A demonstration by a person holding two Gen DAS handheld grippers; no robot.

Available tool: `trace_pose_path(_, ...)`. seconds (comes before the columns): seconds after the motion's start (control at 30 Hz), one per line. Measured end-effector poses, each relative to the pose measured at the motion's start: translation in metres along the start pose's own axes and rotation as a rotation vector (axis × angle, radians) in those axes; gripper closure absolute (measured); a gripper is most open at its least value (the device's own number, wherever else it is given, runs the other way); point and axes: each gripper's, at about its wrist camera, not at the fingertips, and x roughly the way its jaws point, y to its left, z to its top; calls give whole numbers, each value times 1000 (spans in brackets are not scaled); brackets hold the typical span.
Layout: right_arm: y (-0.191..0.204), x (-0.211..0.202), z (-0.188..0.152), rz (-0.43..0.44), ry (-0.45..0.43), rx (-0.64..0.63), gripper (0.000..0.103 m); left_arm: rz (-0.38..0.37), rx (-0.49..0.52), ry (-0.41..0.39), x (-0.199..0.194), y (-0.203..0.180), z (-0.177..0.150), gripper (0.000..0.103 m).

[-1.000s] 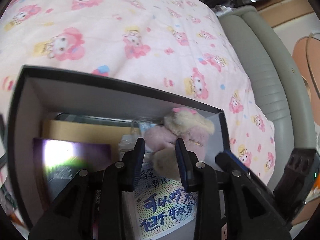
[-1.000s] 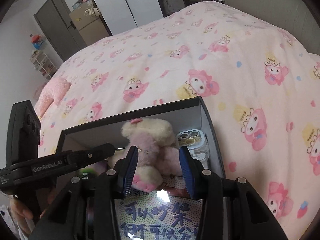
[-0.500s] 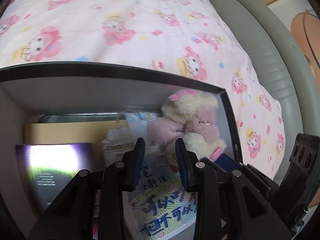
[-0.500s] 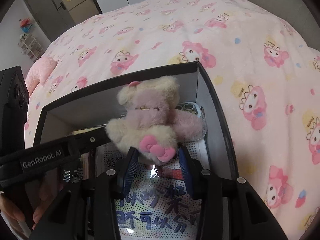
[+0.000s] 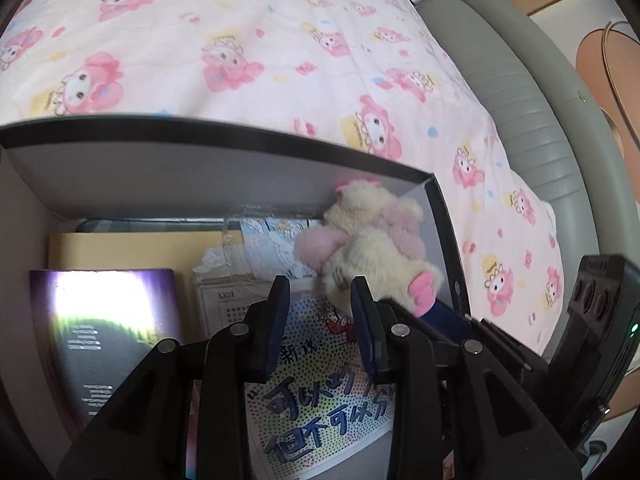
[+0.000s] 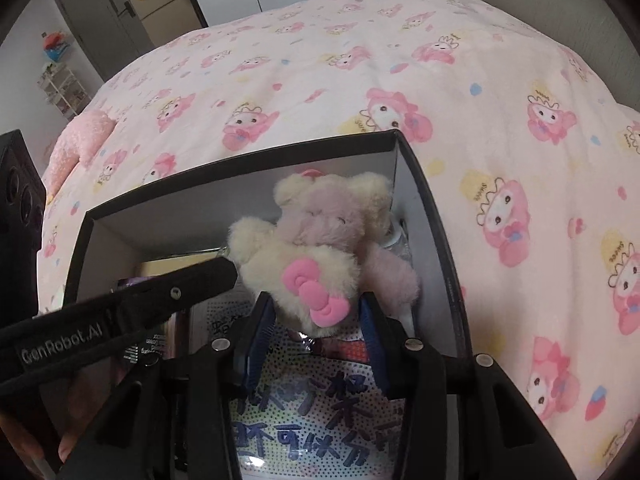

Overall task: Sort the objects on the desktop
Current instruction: 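Lower the plush bear into the box onto the bead kit, then open both grippers and withdraw them from the box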

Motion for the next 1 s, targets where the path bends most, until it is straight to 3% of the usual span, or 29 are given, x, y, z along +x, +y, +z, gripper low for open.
trace_pose_path(0.13,0,-7,-2,-50,-36,-10,66,-58,15,-15,-4,-6,-2,72)
trace_pose_path(0.23,-2,-22,-4,-20,-63,4,66,-40,16,-68,-12,-8,-2,72)
trace_pose_path(0.37,4,-36,-3,-103,-156,-47,66,-4,1,-48,-5,-6,3,72)
trace_pose_path(0.47,4,-23,0,-95,-104,-67,77,24,28,-19,4,-11,6,72)
trace_pose_path(0.7,3,-12,-1,-110,-75,-72,77,-91,35,39,18,-13,4,72)
trace_pose_path(0.87,1,-19,-4,-106,-88,-60,77,-75,46,-21,-4,-23,-2,71)
trace_pose_path(1.0,5,-45,-11,-80,-123,-63,73,-27,83,-105,-40,-37,-22,60)
